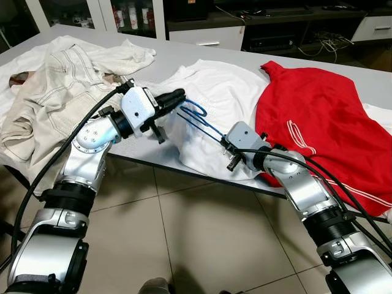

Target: Hang hanger

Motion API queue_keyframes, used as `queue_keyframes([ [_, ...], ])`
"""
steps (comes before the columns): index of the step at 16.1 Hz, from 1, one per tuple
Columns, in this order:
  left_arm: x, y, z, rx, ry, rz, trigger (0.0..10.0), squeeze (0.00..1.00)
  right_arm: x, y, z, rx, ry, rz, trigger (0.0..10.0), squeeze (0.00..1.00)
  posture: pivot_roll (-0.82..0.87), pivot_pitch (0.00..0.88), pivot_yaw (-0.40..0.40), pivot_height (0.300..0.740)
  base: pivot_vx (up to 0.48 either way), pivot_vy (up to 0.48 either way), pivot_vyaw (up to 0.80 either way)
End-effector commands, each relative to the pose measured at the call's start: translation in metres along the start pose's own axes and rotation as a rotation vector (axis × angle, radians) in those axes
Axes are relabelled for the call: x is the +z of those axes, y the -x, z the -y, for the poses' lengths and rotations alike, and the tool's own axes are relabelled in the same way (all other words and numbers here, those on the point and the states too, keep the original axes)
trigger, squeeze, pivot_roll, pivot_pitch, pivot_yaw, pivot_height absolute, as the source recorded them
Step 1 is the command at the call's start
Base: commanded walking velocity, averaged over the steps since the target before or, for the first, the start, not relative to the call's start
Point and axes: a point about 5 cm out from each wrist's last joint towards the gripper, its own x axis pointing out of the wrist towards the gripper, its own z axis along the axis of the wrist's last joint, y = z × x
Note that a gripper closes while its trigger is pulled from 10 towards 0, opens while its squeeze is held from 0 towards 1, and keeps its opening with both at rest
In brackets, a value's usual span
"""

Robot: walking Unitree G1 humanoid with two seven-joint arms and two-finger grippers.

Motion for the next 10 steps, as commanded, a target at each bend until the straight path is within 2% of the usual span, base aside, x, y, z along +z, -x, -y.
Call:
queue_keyframes([
  [1,-0.004,-0.001,0.006,-0.057,0.016,-0.033,10.0,0.0,0.014,-0.002,0.006,-0.033,-0.023,0.083,10.0,0.0,0.09,0.012,0.0,0.74,0.0,0.0,0.0],
  [4,-0.013,0.004,0.0,0.015,0.037,-0.093,10.0,0.0,0.007,-0.005,0.003,-0.088,-0.117,0.126,10.0,0.0,0.09,0.01,0.0,0.74,0.0,0.0,0.0],
  [6,-0.014,0.007,-0.004,0.069,0.035,-0.103,10.0,0.0,0.006,-0.005,-0.002,-0.098,-0.147,0.17,10.0,0.0,0.09,0.011,0.001,0.74,0.0,0.0,0.0],
  [7,-0.014,0.007,-0.004,0.077,0.037,-0.1,10.0,0.14,0.006,-0.005,-0.003,-0.098,-0.152,0.177,10.0,0.0,0.09,0.011,0.001,0.74,0.0,0.0,0.0],
  [8,-0.012,0.009,-0.006,0.092,0.039,-0.079,10.0,1.0,0.005,-0.006,-0.007,-0.097,-0.166,0.187,10.0,0.0,0.09,0.011,0.001,0.74,0.0,0.0,0.0],
  [9,-0.01,0.009,-0.005,0.072,0.04,-0.065,10.0,1.0,0.002,-0.008,-0.012,-0.095,-0.181,0.197,10.0,0.0,0.09,0.011,0.001,0.74,0.0,0.0,0.0],
  [10,-0.009,0.008,-0.006,0.094,0.009,-0.068,10.0,1.0,0.001,-0.01,-0.016,-0.094,-0.185,0.201,10.0,0.0,0.09,0.009,0.001,0.74,0.0,0.0,0.0],
])
